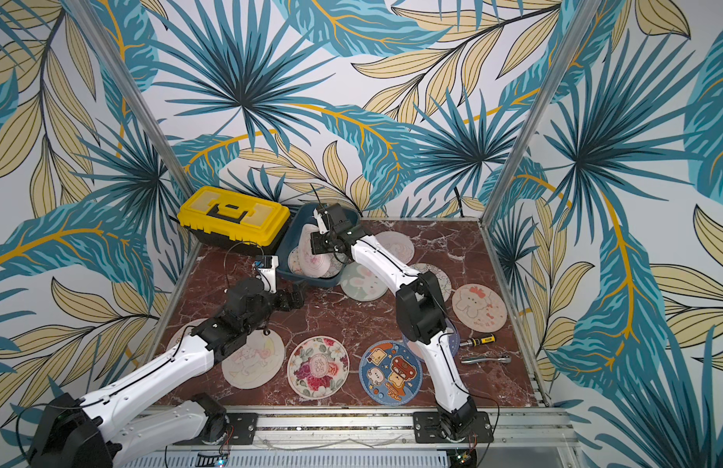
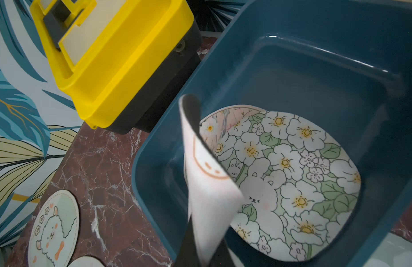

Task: Put the coasters into the storage box
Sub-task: Place the coaster in the storage box.

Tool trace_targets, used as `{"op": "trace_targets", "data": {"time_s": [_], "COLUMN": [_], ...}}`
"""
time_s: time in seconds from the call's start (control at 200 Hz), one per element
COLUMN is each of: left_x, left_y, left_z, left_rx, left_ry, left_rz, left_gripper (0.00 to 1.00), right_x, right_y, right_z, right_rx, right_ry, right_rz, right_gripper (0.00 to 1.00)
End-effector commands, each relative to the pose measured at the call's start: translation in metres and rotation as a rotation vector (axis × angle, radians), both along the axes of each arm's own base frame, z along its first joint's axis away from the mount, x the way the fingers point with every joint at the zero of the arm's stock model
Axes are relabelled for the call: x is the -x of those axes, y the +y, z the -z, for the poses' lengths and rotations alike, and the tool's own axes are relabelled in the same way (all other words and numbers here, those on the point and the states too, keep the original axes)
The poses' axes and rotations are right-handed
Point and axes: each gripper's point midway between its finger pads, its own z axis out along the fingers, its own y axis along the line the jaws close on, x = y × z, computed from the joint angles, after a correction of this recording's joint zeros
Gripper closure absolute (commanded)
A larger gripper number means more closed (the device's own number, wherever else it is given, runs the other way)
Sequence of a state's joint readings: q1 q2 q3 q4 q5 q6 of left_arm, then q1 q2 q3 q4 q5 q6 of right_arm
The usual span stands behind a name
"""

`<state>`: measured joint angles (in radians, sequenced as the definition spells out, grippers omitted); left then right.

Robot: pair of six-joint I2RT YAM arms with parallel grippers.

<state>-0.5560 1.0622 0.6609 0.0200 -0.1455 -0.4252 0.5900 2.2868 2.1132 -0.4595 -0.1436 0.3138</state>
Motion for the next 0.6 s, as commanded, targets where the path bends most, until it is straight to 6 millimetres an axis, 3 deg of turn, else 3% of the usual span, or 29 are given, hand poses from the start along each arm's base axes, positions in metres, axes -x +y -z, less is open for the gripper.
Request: {"op": "trace_targets", "data": {"time_s": [0.0,0.27,0.426,0.596], "left_x": [-0.002,-0.006,-0.007,-0.007], "left_y": [0.008,0.009,0.011,0.012], "left_z": [0.011,0.017,0.019,0.02], "left_rx": [-0.022,-0.021,-0.022,-0.025], "left_ry": [0.002,0.026,0.03,0.032], "left_rz": [-0.015,-0.017,-0.021,-0.027], "left_gripper": [0.0,0.0,0.0,0.0], "right_x": [-0.011,-0.034,-0.042,-0.047], "right_y": [0.01,-0.008,-0.021,-0.028], "right_z": [0.007,0.054,0.067,0.068], "right_rx": [-0.032,0.103,0.192,0.233], "right_ry": [-0.025,-0.042,-0.052,-0.081], "right_rz": [0.012,0.124,0.172,0.203], "right_gripper": [1.0,1.0,0.99,0.94]}}
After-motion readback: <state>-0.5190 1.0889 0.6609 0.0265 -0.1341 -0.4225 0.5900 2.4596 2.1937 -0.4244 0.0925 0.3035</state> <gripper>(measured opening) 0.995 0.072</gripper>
